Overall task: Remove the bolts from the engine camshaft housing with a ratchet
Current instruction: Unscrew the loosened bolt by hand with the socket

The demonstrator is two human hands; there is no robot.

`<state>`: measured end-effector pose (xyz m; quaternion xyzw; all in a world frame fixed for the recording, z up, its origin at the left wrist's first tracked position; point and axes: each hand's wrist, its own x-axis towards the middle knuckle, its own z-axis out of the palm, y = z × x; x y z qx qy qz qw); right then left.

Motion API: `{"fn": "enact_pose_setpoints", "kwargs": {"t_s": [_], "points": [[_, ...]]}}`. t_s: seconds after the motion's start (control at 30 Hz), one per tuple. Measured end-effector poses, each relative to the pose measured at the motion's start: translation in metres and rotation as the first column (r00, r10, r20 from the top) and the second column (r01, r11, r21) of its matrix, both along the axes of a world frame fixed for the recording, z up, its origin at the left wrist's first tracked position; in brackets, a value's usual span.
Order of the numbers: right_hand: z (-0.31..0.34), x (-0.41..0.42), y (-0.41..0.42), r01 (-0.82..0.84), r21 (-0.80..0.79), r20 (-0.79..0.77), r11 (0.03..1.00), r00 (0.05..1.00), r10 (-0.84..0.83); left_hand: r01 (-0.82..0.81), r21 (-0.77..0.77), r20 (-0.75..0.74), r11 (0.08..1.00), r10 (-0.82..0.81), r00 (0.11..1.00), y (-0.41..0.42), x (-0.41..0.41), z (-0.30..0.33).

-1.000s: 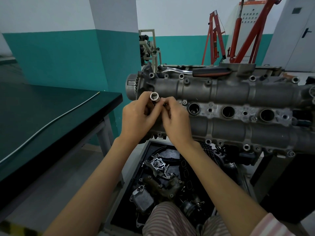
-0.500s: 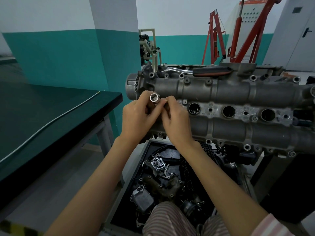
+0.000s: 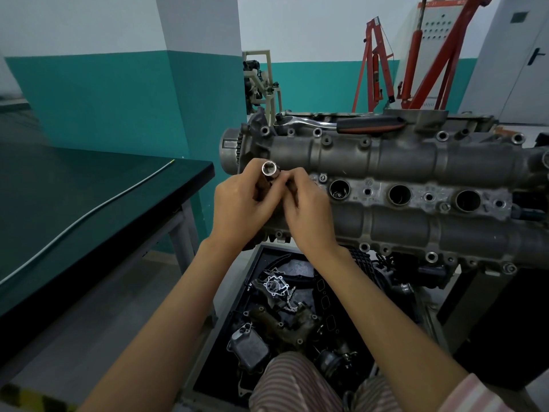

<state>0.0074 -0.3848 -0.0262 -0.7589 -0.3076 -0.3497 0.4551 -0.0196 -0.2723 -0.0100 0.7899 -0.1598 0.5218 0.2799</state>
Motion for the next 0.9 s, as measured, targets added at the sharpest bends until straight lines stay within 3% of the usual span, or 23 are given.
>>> {"fn": "enact_pose_setpoints", "kwargs": {"t_s": [0.17,0.33,0.57,0.67,0.83,0.9], "points": [[0.0009,0.0,-0.0008,-0.013,-0.008,0.028,1.0,1.0,0.013,-0.014,-0.009,0.0,1.0,0.014,1.0,0.0017,0.002,-0.0004],[-0.0003,0.0022,-0.0001,0.004,0.035,-0.048,0.999,0.999,-0.002,-0.028,-0.032,0.015,0.999,0.029,0.999,-0.002,0.0029,0.0006],[0.0007,0.0,-0.0006,-0.027,0.035,0.034,0.999,0.999,0.026,0.016,0.019,0.002,1.0,-0.016,1.0,0.0037,0.0003,-0.0012],[0.0016,-0.001,-0.0009,-0.033,0.028,0.051,0.999,0.998,0.032,-0.009,-0.054,0.002,0.998,0.009,1.0,0.002,0.0027,-0.0004],[-0.0004,0.0018,-0.0006,-0.016,0.04,-0.056,0.999,0.998,0.019,-0.006,-0.052,0.025,0.999,0.007,1.0,-0.0025,0.0037,-0.0017],[-0.0012,0.0026,-0.0011,-0.015,0.049,-0.032,0.999,0.999,0.016,-0.006,-0.041,0.025,0.999,0.007,1.0,-0.0018,0.0034,-0.0015]]}}
